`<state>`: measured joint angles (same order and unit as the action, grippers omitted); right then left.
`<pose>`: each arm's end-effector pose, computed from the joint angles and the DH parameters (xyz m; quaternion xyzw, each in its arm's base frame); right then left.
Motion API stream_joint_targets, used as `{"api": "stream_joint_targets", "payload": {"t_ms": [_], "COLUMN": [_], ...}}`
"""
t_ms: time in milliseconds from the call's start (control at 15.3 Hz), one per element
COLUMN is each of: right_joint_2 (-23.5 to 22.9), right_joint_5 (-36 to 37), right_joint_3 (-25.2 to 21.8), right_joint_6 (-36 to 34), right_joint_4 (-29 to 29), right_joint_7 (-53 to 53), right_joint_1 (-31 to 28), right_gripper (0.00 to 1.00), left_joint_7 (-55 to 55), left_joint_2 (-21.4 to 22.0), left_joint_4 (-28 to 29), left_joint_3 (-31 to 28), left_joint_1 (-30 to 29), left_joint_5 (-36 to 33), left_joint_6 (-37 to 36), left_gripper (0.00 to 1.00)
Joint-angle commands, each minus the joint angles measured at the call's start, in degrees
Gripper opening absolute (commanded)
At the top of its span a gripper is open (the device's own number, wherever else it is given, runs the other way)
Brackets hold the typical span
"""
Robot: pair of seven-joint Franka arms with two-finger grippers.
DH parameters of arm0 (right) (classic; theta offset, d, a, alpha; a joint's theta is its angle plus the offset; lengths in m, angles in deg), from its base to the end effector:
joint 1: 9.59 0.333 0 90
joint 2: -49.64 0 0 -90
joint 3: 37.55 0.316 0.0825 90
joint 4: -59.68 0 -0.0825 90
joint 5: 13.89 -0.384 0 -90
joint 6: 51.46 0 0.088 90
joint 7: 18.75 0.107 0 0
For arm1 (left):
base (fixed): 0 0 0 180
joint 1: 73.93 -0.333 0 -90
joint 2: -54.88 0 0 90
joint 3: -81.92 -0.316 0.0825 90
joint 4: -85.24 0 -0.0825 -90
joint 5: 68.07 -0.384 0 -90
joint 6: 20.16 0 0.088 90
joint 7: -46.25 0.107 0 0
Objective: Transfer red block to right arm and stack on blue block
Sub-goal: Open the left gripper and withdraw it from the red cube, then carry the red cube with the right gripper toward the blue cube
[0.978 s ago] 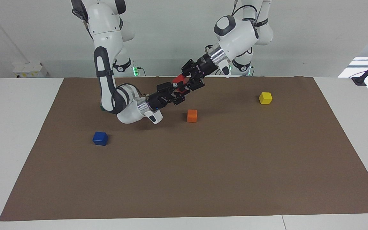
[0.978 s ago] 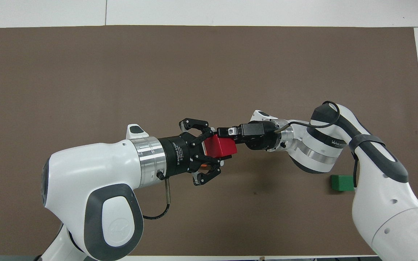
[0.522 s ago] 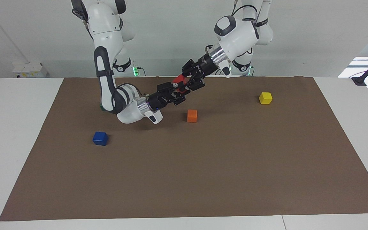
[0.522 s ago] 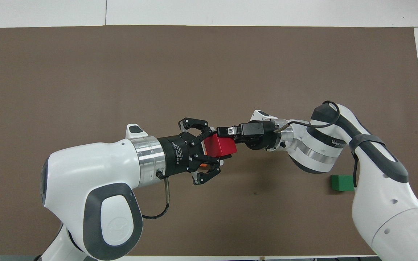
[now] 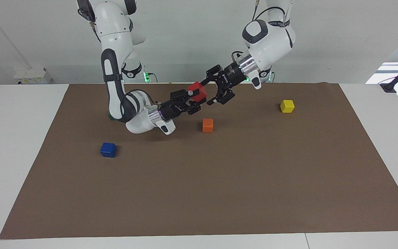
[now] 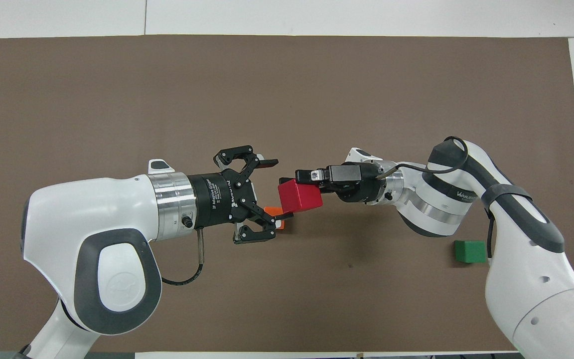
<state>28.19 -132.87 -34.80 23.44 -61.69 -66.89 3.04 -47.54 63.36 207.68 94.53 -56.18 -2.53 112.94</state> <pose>0.5244 0.2568 0.3345 -0.4972 0.0175 0.0419 0.8665 0.4576 -0.2923 0.5120 0.5544 0.6935 -0.3189 0.3316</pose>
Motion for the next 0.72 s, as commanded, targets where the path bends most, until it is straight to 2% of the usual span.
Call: {"api": "stream_joint_targets", "payload": {"t_ms": [0, 196, 326, 457, 652], "right_joint_2": [2.6, 3.1, 6.2, 8.8, 12.0], "right_joint_5": [-0.6, 0.0, 1.3, 5.7, 14.7], "right_joint_3": [0.1, 0.0, -0.1, -0.3, -0.7], "right_joint_6": [2.8, 3.9, 9.3, 14.0, 16.9], "right_joint_4": [-0.8, 0.0, 0.0, 1.0, 3.0], "right_joint_7": [2.3, 3.5, 6.3, 9.6, 16.7], "right_joint_1": [0.1, 0.1, -0.1, -0.7, -4.3], "right_gripper": [0.0, 0.0, 0.0, 0.0, 0.0], "left_joint_7": [7.1, 16.3, 22.3, 29.3, 42.0], "left_joint_2": [0.5, -0.1, -0.8, -1.1, -2.1], "left_joint_4": [-0.1, -0.1, 0.0, -0.8, -3.2], "left_joint_3": [-0.2, -0.2, -0.3, -0.4, -0.5], "left_joint_1": [-7.7, -14.4, -18.7, -21.7, -25.2], "left_joint_5": [1.2, 0.9, -0.3, -8.2, -20.3], "left_joint_6": [-7.7, -15.7, -20.0, -23.8, -28.1], "left_gripper": [1.0, 1.0, 1.0, 1.0, 1.0]}}
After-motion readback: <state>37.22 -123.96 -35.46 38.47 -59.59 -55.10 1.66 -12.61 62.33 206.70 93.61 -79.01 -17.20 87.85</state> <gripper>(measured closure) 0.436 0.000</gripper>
